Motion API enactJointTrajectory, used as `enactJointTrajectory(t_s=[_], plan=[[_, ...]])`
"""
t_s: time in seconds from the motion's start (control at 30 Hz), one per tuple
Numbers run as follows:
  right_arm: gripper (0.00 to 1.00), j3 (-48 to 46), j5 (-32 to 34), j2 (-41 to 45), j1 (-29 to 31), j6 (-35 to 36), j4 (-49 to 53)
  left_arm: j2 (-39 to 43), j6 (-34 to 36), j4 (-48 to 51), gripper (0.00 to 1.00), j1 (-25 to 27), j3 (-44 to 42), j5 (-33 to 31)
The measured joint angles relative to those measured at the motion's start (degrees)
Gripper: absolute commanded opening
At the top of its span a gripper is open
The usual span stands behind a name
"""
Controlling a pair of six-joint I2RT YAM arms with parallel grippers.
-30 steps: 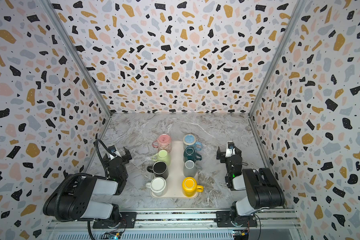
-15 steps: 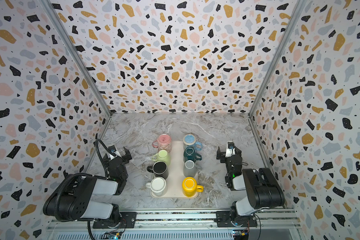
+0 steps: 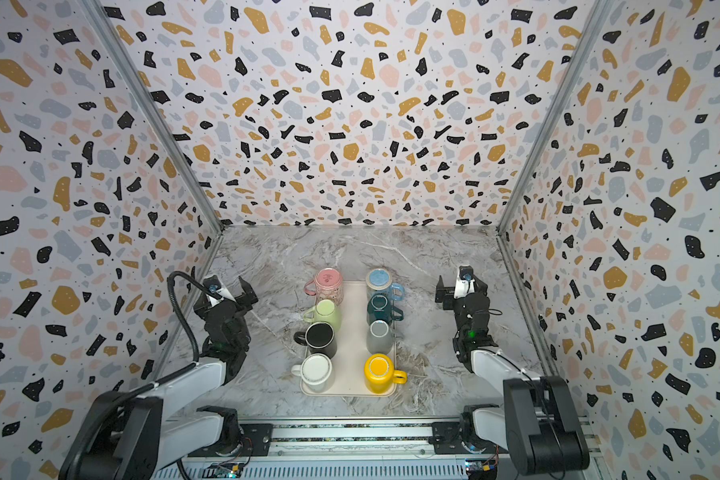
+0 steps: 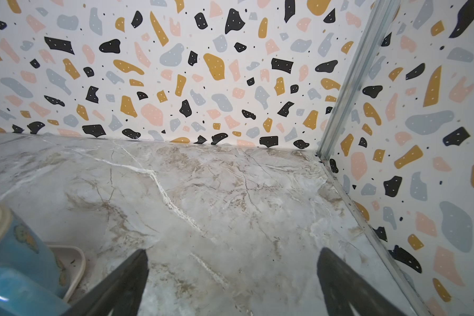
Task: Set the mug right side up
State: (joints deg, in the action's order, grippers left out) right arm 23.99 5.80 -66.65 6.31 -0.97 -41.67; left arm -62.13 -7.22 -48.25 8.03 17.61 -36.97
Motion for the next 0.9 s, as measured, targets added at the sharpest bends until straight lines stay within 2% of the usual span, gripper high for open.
enactJointTrajectory(t_s=[0.17, 0.3, 0.47, 0.57, 0.7, 0.8, 0.9], plan=[[0.79, 10.27, -3.65, 5.75, 0.42, -8.55, 19.17, 7.26, -5.57, 9.14, 1.0, 0.0, 2.93, 1.18], [0.55, 17.2, -12.2, 6.4, 0.42, -20.02, 30.34, 9.81, -10.82, 17.38, 0.99, 0.0, 6.58, 4.44], [0.51, 20.26, -24.98, 3.39, 0.46, -36.15, 36.17, 11.04, -15.63, 26.23, 0.98, 0.0, 10.67, 8.79], [0.51, 20.13, -31.45, 0.15, 0.46, -46.77, 35.52, 12.31, -17.99, 29.4, 0.98, 0.0, 11.37, 10.64], [0.52, 16.39, -38.64, -3.06, 0.44, -63.32, 27.82, 14.1, -20.94, 31.41, 0.99, 0.0, 11.37, 12.02], [0.53, 11.13, -41.66, -5.38, 0.44, -76.37, 19.5, 14.93, -22.62, 31.41, 0.98, 0.0, 11.37, 12.5], [0.53, 7.39, -42.45, -7.67, 0.46, -85.85, 15.15, 15.06, -23.91, 31.39, 0.98, 0.0, 11.37, 12.52]])
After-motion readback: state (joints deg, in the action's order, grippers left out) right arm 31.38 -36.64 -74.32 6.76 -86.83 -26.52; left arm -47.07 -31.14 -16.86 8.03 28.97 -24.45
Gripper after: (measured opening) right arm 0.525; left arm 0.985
